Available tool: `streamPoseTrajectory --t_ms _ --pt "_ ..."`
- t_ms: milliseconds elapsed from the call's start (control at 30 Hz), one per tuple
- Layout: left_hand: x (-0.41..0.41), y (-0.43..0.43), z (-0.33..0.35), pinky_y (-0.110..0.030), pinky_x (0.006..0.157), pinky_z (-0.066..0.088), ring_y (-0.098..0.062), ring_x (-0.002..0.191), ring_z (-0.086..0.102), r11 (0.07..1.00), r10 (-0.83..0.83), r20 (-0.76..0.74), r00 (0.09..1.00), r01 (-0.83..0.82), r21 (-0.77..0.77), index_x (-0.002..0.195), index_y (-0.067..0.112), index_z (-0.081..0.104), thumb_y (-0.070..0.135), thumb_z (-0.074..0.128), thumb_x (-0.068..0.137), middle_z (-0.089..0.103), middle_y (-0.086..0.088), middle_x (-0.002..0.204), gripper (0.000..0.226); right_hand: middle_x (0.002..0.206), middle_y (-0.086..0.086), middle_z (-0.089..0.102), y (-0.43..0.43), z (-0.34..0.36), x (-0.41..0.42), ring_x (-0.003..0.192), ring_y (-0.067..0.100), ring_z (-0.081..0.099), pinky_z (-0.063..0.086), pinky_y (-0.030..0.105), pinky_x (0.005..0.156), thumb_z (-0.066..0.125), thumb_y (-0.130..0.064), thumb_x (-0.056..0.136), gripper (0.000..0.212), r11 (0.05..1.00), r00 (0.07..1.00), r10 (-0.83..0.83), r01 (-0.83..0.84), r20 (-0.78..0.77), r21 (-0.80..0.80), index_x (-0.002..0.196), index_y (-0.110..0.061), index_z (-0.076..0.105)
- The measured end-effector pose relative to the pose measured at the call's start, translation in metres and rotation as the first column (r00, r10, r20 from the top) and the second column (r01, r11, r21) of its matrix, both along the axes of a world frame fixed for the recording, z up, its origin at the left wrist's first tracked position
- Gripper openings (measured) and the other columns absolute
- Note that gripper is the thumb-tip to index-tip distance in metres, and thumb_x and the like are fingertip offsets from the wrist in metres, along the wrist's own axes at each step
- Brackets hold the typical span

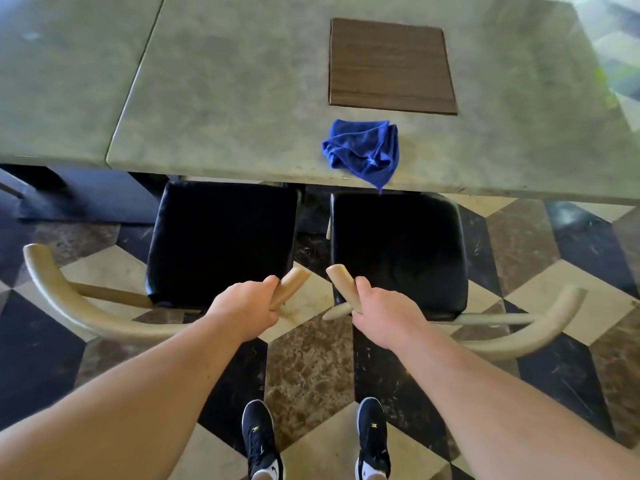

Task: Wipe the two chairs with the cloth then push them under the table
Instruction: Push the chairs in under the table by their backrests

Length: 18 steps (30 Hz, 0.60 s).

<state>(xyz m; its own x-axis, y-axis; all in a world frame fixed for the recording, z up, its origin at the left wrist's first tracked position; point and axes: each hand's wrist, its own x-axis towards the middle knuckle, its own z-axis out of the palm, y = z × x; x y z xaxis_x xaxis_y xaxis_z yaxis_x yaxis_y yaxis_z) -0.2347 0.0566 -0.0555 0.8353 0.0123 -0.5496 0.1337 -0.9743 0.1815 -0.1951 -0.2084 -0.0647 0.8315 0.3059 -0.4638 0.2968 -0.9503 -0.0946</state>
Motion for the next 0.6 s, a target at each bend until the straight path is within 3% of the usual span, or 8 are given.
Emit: streamPoseTrajectory --t_ms 167,600 --pt "0.002 -0.006 -0.002 -0.026 0.050 0.041 -0.010 0.067 0.060 1.000 0.011 0.013 1.000 -0.011 0.000 0.117 0.031 0.044 0.036 0.066 0.094 0.059 0.008 0.082 0.031 0.089 -0.008 0.056 0.002 -0.004 0.000 0.061 0.011 0.059 0.038 0.024 0.047 0.062 -0.044 0.099 0.056 1.000 1.000 -0.003 0.003 0.031 0.014 0.143 -0.025 0.032" --pt "0.002 -0.023 -0.011 -0.027 0.058 0.055 -0.010 0.067 0.062 1.000 0.018 0.033 0.999 -0.018 -0.021 0.122 0.030 0.048 0.039 0.068 0.094 0.060 0.009 0.084 0.036 0.086 -0.012 0.055 0.007 -0.010 -0.004 0.056 0.008 0.055 0.041 0.022 0.047 0.066 -0.050 0.095 0.056 0.997 0.999 -0.009 0.006 0.043 0.075 0.135 -0.029 0.033"
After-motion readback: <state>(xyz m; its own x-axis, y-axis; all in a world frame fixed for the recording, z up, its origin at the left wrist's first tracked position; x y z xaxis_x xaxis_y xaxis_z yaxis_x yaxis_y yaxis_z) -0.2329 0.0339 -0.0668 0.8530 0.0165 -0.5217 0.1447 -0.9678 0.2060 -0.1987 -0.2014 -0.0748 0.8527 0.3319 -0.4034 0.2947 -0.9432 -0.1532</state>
